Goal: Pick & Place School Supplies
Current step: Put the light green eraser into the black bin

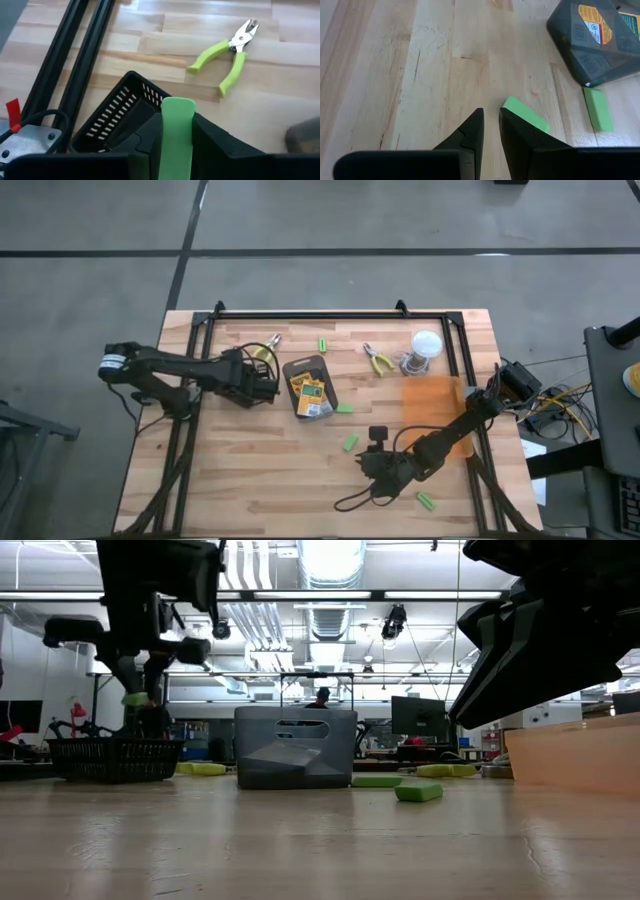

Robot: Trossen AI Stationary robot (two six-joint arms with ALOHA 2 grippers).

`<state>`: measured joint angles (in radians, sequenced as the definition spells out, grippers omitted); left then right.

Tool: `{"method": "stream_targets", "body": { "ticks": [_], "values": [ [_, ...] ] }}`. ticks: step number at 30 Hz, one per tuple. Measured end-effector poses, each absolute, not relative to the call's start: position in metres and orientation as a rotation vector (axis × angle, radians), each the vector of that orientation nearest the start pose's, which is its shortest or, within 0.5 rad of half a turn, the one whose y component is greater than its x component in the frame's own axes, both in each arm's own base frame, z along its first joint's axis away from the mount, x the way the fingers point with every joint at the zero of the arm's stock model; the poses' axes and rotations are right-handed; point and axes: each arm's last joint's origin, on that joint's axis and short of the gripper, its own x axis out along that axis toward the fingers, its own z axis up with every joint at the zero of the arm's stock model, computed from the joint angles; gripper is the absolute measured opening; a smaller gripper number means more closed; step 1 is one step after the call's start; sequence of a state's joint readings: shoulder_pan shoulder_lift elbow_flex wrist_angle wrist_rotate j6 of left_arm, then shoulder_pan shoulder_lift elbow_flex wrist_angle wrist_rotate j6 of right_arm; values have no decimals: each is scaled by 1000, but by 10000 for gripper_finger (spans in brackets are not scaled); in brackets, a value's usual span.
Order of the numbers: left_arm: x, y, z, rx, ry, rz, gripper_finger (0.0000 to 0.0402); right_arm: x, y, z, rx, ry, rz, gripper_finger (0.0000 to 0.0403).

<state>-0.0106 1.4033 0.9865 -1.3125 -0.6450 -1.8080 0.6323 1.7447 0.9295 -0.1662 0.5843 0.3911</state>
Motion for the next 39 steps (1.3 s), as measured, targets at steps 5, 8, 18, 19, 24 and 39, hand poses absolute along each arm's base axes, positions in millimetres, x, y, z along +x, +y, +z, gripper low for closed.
{"method": "stream_targets", "body": {
  "ticks": [5,8,18,19,24,39],
  "values": [
    [207,15,214,-791,682,1620,96,274,181,150,-191,789,-112,57],
    [206,15,206,-798,722,1599,96,274,181,150,-191,789,-112,57],
    [206,17,184,-789,767,1514,97,274,181,150,-192,789,-112,57],
    [206,18,182,-795,770,1510,96,274,181,150,-191,789,-112,57],
    [204,19,168,-832,783,1476,97,274,181,150,-192,789,-112,57],
    [201,20,155,-870,823,1433,105,274,181,150,-191,789,-112,57]
  ]
}}
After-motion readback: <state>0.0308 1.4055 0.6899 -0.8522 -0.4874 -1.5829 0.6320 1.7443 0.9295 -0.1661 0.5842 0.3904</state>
